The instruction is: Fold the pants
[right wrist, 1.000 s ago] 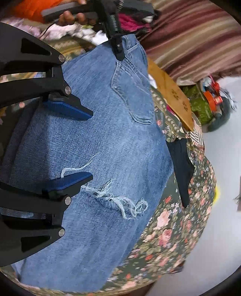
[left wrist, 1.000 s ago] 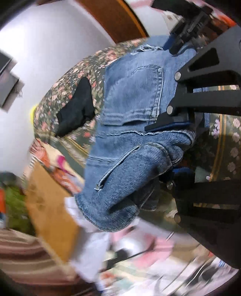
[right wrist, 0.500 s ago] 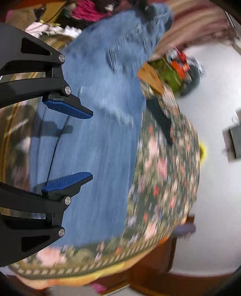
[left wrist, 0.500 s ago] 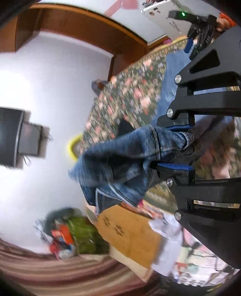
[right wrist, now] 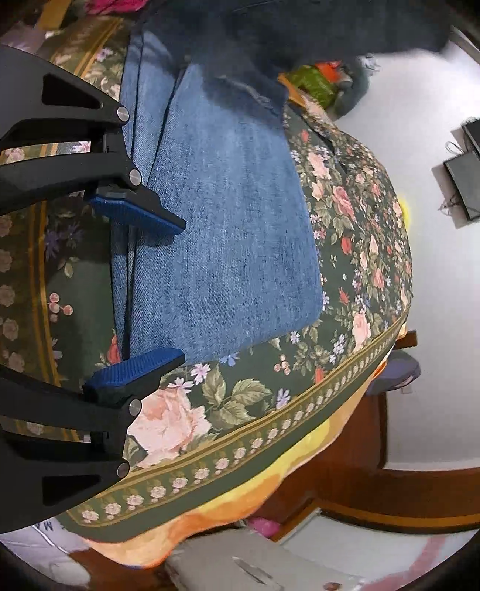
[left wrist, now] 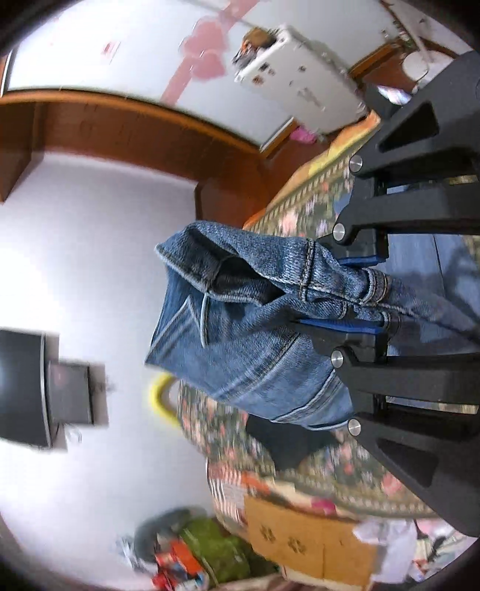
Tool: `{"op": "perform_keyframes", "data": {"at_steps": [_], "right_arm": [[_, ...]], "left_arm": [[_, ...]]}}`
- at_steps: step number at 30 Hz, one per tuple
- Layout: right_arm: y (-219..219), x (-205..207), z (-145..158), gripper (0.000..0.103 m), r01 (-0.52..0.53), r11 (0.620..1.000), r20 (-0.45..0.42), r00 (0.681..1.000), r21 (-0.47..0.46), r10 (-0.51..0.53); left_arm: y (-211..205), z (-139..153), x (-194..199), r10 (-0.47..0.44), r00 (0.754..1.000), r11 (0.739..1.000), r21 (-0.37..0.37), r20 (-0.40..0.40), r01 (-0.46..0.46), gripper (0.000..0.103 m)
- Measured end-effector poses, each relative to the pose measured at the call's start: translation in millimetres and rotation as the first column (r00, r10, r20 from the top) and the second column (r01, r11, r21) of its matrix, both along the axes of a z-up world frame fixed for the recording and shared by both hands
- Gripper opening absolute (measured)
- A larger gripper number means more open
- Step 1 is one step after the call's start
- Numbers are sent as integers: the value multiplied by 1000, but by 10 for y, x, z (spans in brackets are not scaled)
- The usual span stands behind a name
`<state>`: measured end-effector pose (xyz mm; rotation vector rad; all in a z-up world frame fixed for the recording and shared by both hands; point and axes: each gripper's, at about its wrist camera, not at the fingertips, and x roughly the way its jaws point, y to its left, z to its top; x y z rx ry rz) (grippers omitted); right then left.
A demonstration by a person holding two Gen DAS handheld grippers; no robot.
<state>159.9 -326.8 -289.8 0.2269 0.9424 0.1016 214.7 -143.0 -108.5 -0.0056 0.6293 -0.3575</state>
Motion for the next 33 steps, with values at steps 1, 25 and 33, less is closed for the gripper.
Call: {"op": "perform_keyframes", "data": {"at_steps": [1, 25, 33], "right_arm": [[14, -1, 5, 61, -2, 1000, 4, 1000, -6, 2], [-636, -556, -59, 61, 88, 982, -112, 991, 169, -69], [-495, -590, 127, 61, 57, 977, -77, 996, 203, -42]], "left_arm": [[-128, -25, 6, -33, 999, 999, -7, -6, 33, 22], [-1582, -1516, -63, -314, 838, 932, 26, -446, 363, 61], [-931, -976, 27, -252, 909, 959, 38, -333, 279, 73]]}}
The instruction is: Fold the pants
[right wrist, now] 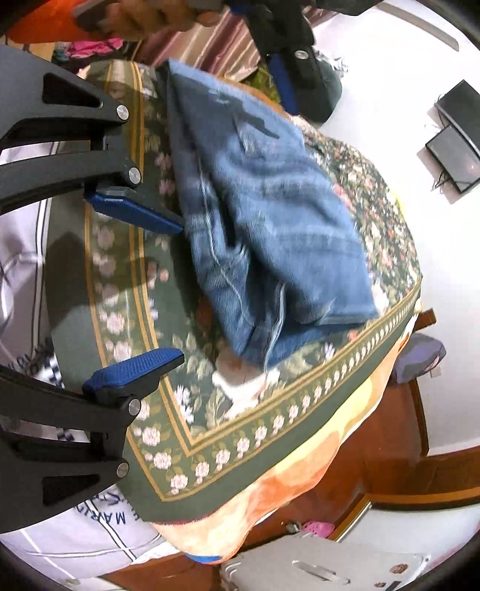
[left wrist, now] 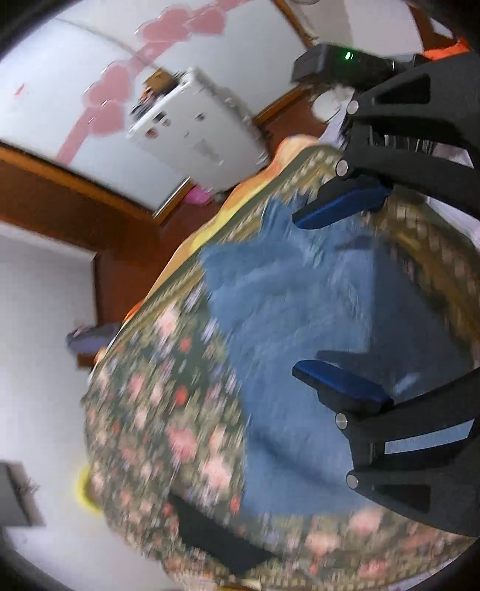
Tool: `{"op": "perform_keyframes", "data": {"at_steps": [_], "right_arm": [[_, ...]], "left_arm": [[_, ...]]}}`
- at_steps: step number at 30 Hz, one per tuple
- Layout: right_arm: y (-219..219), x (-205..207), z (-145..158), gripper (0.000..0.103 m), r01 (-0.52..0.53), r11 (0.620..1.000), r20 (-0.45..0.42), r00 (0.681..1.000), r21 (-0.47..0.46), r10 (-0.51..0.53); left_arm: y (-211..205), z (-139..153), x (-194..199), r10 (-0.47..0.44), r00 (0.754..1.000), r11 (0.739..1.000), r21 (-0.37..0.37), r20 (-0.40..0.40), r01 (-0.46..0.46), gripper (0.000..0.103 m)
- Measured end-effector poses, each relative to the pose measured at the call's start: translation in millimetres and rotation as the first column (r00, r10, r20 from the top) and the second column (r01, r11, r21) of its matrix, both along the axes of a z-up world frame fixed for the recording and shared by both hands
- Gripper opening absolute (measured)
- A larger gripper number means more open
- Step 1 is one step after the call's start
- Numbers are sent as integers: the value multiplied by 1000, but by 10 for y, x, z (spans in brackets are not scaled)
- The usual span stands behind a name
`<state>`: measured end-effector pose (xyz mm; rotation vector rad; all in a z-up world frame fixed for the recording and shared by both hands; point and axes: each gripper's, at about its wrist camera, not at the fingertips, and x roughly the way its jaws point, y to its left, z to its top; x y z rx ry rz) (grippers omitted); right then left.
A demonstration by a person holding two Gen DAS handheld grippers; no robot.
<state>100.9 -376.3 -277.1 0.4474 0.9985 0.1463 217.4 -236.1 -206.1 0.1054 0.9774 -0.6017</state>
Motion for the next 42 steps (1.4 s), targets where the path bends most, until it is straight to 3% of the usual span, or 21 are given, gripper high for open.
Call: {"op": "perform_keyframes", "data": {"at_steps": [4, 6, 11, 16, 20, 22, 26, 29, 32, 35, 38, 42], "right_arm": [[93, 29, 106, 61, -13, 999, 30, 999, 39, 12], [138, 53, 156, 61, -8, 998, 46, 999, 61, 6], [262, 182, 104, 64, 14, 991, 44, 999, 131, -20], [386, 404, -43, 67, 13, 995, -5, 1000, 104, -12], [419, 582, -45, 67, -5, 999, 1, 1000, 43, 5], [405, 672, -34, 67, -6, 999, -3, 1000, 31, 6], [479, 1001, -27, 67, -55, 998, -7, 998, -9, 55], [599, 1312, 3, 67, -110, 992, 2, 994, -65, 111], [607, 1467, 89, 66, -121, 991, 12, 992, -61, 122], [593, 1376, 263, 66, -132, 988, 55, 989, -73, 137], [636, 1178, 436, 66, -165, 983, 89, 981, -82, 172], [757, 904, 518, 66, -217, 972, 81, 971, -96, 225]], "left_arm": [[442, 39, 475, 118, 989, 983, 133, 93, -130, 73], [605, -37, 701, 145, 984, 970, 183, 99, -161, 73], [849, -453, 1260, 155, 986, 948, 274, 55, -164, 73], [960, -936, 1500, 107, 992, 938, 338, -68, -79, 75], [1190, -983, 1377, 87, 996, 954, 290, -29, -75, 75], [1294, -957, 1283, 76, 997, 958, 277, -21, -68, 66], [1572, -852, 1012, 95, 995, 962, 257, -9, -89, 64], [1832, -765, 773, 133, 990, 973, 195, -40, -123, 64], [1967, -714, 501, 155, 986, 979, 145, -68, -144, 64], [2013, -686, 210, 187, 978, 979, 103, -94, -177, 62], [2048, -696, -18, 276, 951, 961, 15, -139, -276, 59], [1907, -675, -282, 285, 946, 955, -40, -152, -294, 59]]}}
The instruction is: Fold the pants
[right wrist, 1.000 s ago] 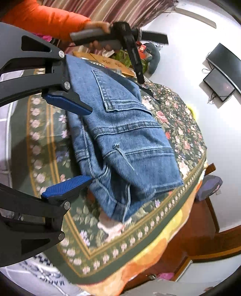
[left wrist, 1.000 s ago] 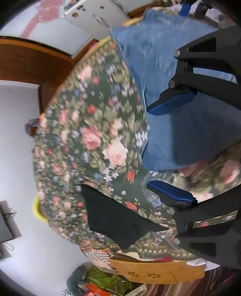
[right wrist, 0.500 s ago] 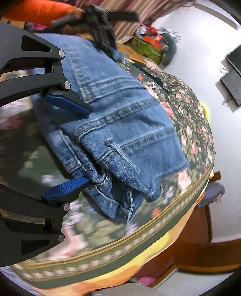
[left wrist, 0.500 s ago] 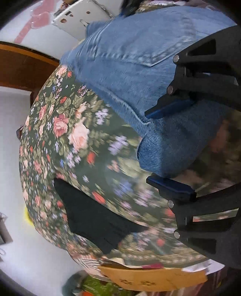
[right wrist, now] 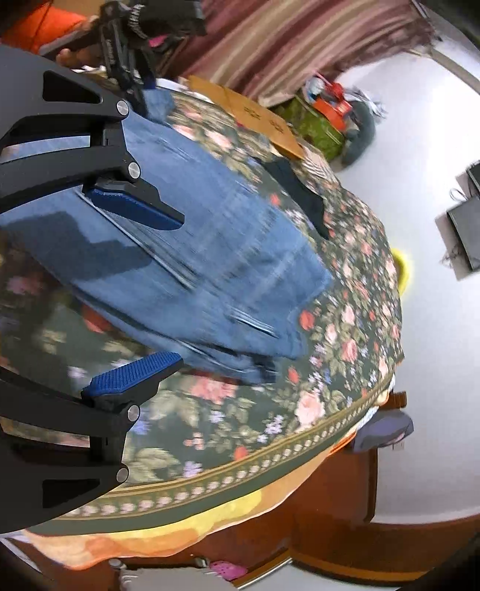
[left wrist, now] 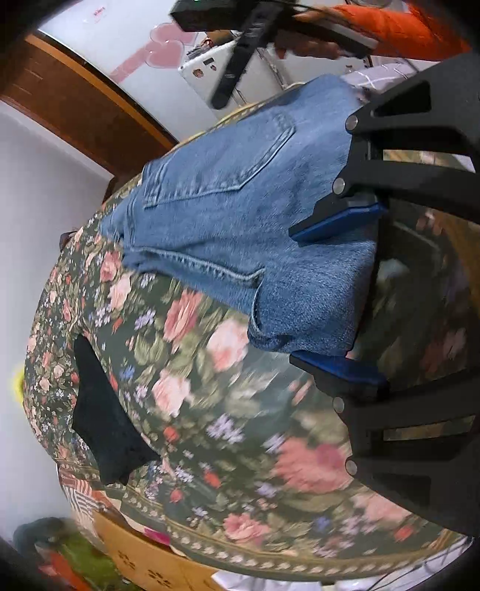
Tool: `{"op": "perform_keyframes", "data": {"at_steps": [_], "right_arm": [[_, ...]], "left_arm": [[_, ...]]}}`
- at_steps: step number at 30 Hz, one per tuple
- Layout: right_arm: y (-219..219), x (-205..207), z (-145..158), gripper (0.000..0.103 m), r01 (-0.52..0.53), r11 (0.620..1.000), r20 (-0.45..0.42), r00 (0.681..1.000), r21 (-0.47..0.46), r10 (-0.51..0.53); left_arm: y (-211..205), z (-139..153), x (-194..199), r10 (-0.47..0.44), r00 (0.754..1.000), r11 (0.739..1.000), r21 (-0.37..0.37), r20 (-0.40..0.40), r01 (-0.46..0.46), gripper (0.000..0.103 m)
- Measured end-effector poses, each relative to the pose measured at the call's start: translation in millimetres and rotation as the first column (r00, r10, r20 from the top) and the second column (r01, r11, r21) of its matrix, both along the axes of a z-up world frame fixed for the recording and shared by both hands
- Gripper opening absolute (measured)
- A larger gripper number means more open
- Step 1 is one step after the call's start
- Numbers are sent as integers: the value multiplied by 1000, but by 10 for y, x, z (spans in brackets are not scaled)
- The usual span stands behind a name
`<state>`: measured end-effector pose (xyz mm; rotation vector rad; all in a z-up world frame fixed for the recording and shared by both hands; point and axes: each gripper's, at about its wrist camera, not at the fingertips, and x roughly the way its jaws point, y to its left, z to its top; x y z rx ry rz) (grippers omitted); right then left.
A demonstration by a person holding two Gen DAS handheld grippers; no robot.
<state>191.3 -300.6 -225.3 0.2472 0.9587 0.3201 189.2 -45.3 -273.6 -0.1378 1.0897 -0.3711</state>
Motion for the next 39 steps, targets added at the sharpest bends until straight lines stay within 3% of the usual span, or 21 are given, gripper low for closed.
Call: {"op": "perform_keyframes", "data": {"at_steps": [8, 14, 19, 22, 27, 32, 39], "right_arm": [[219, -560, -207, 66, -83, 995, -53, 995, -55, 80], [118, -616, -370, 63, -61, 998, -78, 995, 11, 62], [105, -645, -254, 60, -81, 996, -45, 996, -34, 80], [-25, -594, -127, 60, -48, 997, -1, 999, -53, 48], [-206, -254, -4, 60, 19, 995, 68, 998, -97, -12], [-251, 170, 7, 60, 37, 993, 111, 994, -112, -25], [-201, 804, -199, 39, 7, 995, 98, 995, -100, 3]], "left_arm": [[-80, 108, -83, -1, 1000, 998, 56, 9, 0, 49], [85, 109, -175, 23, 1000, 999, 26, -6, -23, 49], [212, 244, -247, 35, 999, 999, 25, -5, -35, 48], [244, 428, -205, 40, 998, 992, 115, 56, -46, 48], [186, 694, 212, 18, 992, 990, 139, 123, -35, 48], [-173, 768, 835, -76, 986, 990, 131, 150, 57, 48], [-885, 550, 1571, -251, 957, 957, 186, 146, 223, 48]]}}
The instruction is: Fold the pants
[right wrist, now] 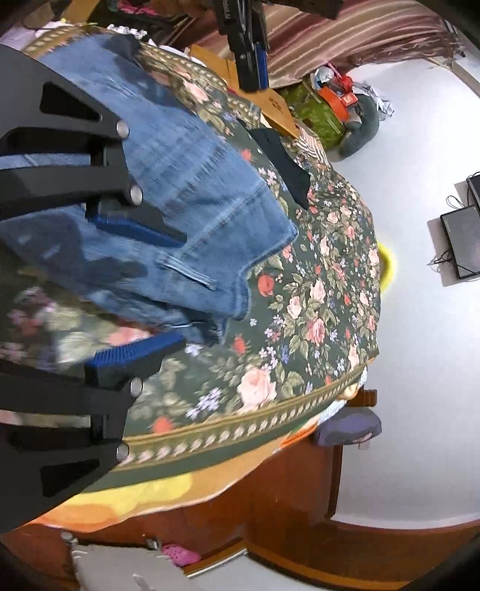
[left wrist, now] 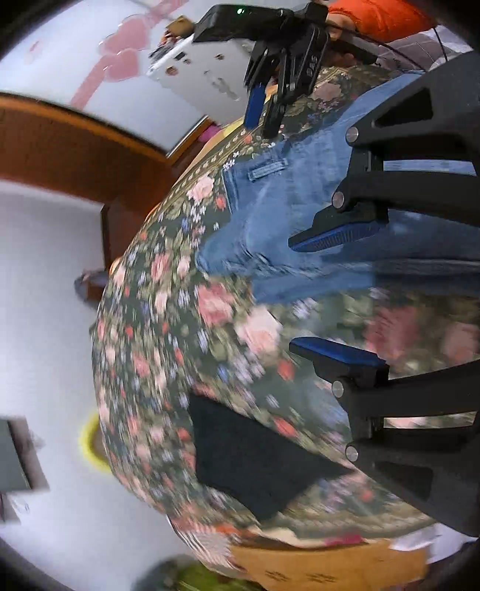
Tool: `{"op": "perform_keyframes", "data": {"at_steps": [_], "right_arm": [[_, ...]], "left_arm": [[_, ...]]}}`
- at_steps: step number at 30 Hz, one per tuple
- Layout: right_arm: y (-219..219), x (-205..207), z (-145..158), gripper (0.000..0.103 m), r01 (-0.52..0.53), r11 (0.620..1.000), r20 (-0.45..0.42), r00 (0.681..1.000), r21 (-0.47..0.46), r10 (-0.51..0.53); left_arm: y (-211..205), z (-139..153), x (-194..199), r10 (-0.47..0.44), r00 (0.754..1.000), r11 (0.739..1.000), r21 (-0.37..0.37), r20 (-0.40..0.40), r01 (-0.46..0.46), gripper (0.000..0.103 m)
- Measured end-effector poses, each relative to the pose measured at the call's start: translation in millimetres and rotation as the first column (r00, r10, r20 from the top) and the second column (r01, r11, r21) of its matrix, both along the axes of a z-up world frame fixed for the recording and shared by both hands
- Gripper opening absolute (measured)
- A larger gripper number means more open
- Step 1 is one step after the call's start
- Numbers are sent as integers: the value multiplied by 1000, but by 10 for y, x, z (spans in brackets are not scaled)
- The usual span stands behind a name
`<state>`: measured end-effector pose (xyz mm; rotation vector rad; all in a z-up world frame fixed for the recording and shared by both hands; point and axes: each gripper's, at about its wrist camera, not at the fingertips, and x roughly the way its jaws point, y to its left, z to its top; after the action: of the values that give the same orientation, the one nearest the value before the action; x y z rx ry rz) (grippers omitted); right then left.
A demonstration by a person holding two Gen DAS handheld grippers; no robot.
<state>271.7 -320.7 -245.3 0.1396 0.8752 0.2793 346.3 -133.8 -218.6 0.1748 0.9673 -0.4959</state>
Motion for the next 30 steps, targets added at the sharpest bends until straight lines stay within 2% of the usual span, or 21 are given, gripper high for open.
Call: {"op": "perform_keyframes", "data": {"at_steps": [5, 7, 11, 15, 20, 24, 28, 30], "right_arm": [[11, 323, -265, 38, -6, 999, -59, 998, 46, 9], [27, 388, -362, 26, -14, 998, -80, 997, 63, 20], [13, 383, -379, 16, 1, 995, -46, 999, 96, 4], [35, 345, -296, 14, -17, 999, 9, 1000, 38, 16], [114, 482, -505, 15, -56, 998, -39, 998, -33, 55], [111, 480, -370, 16, -68, 995, -71, 995, -71, 63], [30, 305, -100, 18, -47, 994, -31, 999, -98, 44], [-40, 150, 52, 26, -25, 996, -14, 1000, -90, 24]], "left_arm": [[-312, -301, 260, -98, 993, 995, -11, -67, 97, 48], [-364, -432, 313, -107, 990, 994, -1, -93, 108, 48], [-335, -565, 311, -78, 992, 997, -6, -103, 78, 49], [-312, -612, 311, -48, 993, 999, 12, -107, 50, 49], [-318, -748, 370, -14, 991, 999, 34, -131, 18, 51], [-291, -679, 367, -23, 990, 999, 20, -136, 26, 51], [-217, -403, 165, -31, 998, 998, 46, -51, 33, 50], [-166, -284, 61, -39, 999, 999, 28, -31, 40, 50]]}}
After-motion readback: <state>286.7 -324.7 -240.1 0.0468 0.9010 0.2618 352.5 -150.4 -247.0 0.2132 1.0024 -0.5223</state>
